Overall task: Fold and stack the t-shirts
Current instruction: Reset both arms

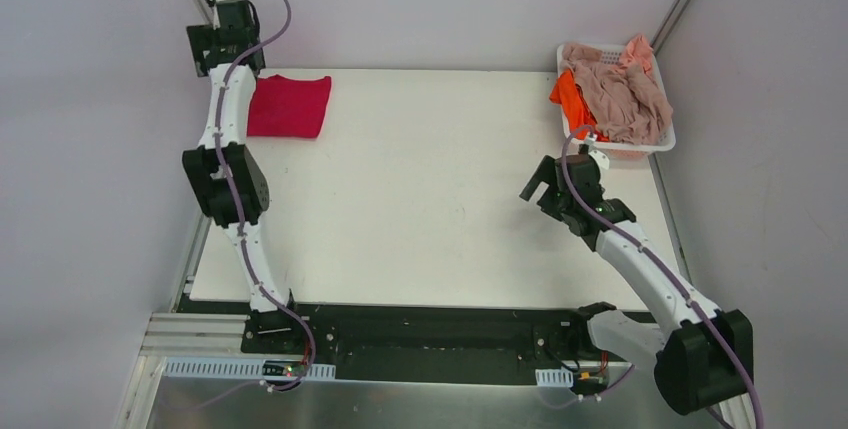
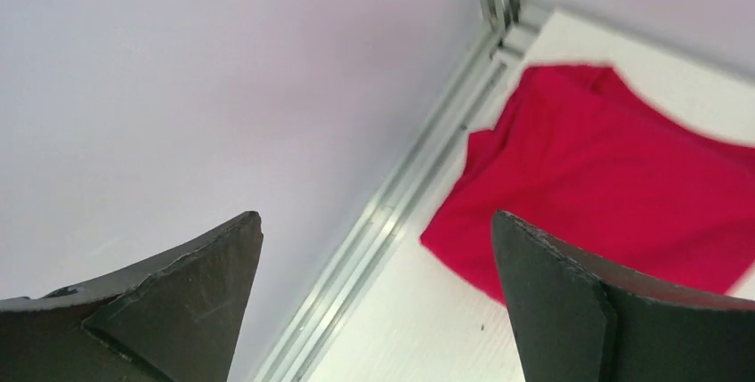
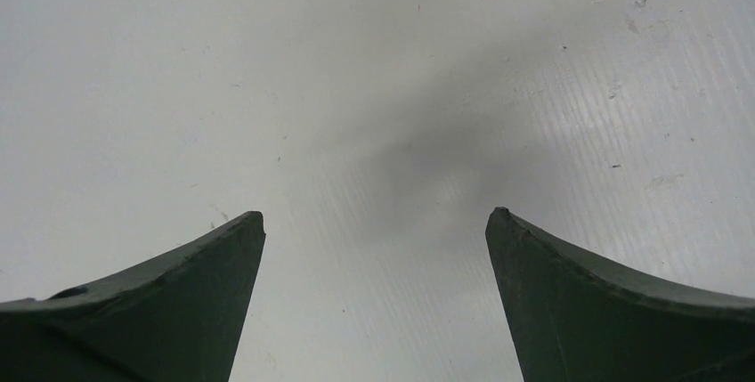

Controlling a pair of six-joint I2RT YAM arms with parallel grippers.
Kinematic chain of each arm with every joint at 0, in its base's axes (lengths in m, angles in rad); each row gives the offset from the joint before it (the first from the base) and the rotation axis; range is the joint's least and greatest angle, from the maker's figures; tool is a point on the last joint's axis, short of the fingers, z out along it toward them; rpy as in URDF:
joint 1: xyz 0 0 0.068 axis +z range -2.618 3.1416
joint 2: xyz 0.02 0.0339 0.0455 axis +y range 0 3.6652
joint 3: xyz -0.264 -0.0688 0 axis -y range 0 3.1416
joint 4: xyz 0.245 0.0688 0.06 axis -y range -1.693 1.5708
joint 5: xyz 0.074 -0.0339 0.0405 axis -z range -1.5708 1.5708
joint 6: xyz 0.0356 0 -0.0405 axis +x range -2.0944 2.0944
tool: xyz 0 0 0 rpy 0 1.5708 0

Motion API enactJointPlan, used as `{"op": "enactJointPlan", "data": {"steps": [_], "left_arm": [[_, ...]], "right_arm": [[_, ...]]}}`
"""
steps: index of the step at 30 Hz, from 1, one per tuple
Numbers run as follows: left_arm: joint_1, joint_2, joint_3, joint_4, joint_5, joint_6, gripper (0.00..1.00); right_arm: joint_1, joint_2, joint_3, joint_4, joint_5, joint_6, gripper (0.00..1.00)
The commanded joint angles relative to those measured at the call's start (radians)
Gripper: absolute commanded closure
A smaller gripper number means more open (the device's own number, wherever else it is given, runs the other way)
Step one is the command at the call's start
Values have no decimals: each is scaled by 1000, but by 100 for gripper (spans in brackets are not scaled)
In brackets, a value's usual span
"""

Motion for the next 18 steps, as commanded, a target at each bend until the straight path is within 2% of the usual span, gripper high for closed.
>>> {"op": "enactJointPlan", "data": {"steps": [1, 3, 4, 8, 12, 15, 18], "left_arm": [[-77, -322, -109, -12, -182, -52, 1], [-118, -429, -212, -52, -205, -108, 1], [-131, -485, -267, -93, -158, -160, 1], [-141, -762, -564, -182, 155, -419, 1], [-178, -1004, -907, -178, 344, -619, 1], [-275, -1116, -1107, -175, 365, -720, 1], [-382, -1189, -1277, -176, 317, -787, 1]], "right_arm": [[-6, -129, 33, -78, 25, 38, 0], [-6, -184, 17, -92, 25, 58, 0], [-6, -204, 11, -98, 25, 66, 0], [-6, -266, 2, -132, 24, 84, 0], [-6, -295, -1, -168, 8, 88, 0], [-6, -311, -4, -193, 24, 78, 0], [-6, -330, -24, -196, 30, 72, 0]]}}
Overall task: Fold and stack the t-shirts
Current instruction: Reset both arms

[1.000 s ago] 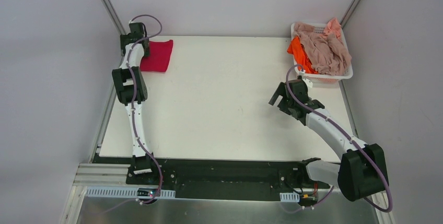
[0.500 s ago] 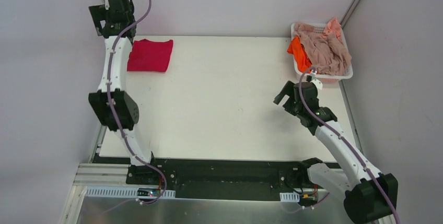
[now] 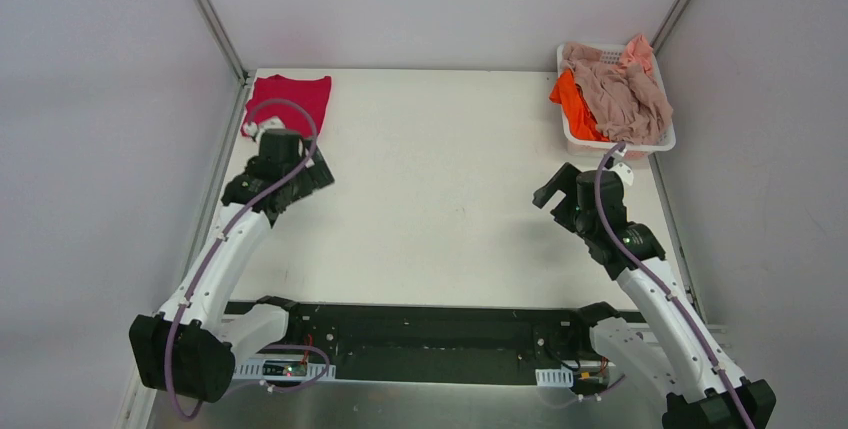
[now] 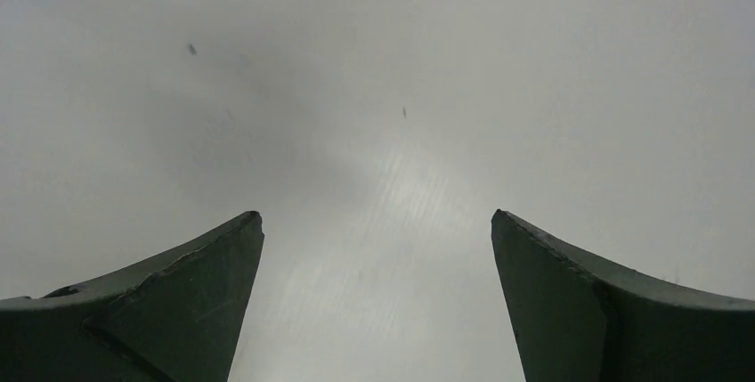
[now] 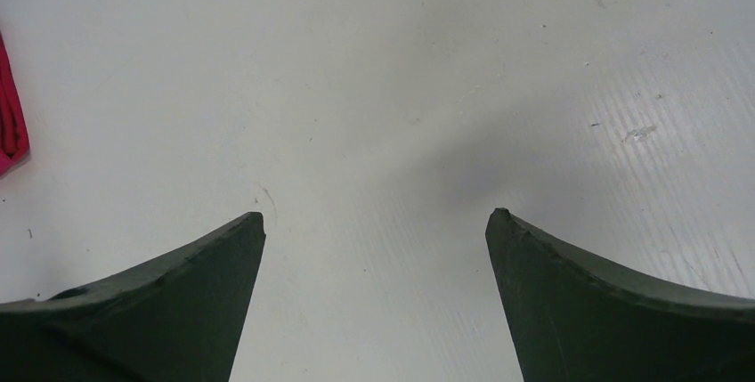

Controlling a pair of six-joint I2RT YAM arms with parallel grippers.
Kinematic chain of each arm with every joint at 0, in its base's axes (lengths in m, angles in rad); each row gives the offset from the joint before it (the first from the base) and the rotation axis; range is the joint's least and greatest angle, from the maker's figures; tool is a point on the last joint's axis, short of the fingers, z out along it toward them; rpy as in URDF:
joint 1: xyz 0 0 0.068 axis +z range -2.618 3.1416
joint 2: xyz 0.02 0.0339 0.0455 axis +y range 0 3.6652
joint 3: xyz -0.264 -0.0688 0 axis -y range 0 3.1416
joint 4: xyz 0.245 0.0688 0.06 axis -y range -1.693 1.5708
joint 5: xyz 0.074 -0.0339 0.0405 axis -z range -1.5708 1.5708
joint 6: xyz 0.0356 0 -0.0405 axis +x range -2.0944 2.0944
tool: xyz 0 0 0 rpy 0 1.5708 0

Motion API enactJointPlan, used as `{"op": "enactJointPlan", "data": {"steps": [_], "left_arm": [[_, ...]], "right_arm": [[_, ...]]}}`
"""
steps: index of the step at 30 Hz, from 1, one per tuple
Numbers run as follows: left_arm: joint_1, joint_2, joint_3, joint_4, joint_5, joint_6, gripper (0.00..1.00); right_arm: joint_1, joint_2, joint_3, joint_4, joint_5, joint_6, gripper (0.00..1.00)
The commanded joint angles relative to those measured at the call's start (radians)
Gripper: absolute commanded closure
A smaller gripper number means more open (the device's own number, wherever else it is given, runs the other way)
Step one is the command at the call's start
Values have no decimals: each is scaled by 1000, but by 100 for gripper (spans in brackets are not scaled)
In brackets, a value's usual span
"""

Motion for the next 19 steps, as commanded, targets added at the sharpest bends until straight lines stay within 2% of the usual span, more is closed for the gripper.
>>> {"op": "enactJointPlan", "data": {"steps": [1, 5, 19], "left_arm": [[-118, -98, -204, -24, 32, -196, 1], [-124, -162, -284, -22, 6, -223, 1], [-124, -264, -296, -22, -49, -181, 1]], "right_arm": [[-6, -38, -31, -23, 25, -4, 0], [-5, -58, -64, -7, 33, 1, 0], [-5, -177, -149, 92, 109, 14, 0]]}}
